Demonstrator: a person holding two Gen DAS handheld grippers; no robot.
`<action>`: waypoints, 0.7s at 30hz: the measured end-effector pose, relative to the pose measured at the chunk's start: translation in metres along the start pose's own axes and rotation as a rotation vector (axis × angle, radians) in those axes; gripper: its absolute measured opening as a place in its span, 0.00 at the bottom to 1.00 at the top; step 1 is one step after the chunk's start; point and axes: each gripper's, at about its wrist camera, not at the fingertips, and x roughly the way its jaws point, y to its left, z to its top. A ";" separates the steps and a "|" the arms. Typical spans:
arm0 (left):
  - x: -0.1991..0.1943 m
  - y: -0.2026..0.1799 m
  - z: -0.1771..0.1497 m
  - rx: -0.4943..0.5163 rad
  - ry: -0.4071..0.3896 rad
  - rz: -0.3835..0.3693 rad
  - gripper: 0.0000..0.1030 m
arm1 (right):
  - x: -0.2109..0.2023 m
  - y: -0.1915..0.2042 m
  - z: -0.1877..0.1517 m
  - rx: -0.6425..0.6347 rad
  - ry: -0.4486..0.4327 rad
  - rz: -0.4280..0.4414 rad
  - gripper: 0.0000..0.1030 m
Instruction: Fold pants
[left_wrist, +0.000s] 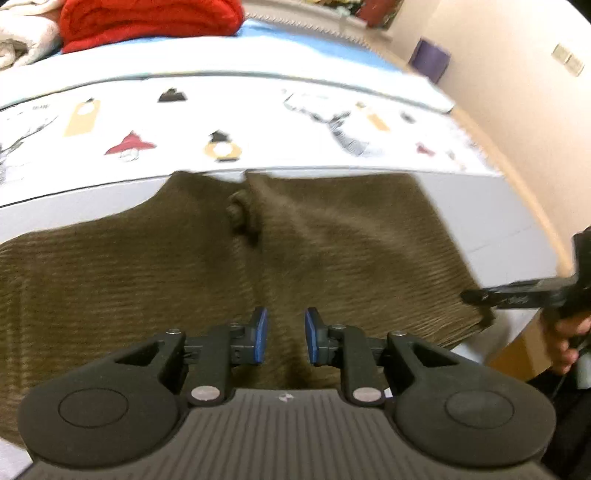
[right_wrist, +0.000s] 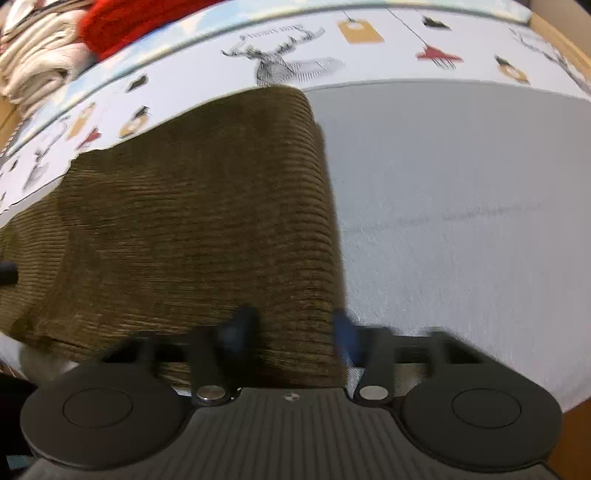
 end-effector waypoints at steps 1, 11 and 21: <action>0.002 -0.006 0.002 0.012 -0.001 -0.024 0.22 | -0.002 -0.003 0.000 0.019 -0.003 0.011 0.21; 0.039 -0.017 -0.007 0.086 0.213 0.041 0.41 | -0.015 0.004 0.004 -0.040 -0.054 -0.036 0.26; 0.030 -0.043 0.027 0.153 -0.102 0.085 0.41 | -0.023 0.090 -0.010 -0.474 -0.244 0.098 0.39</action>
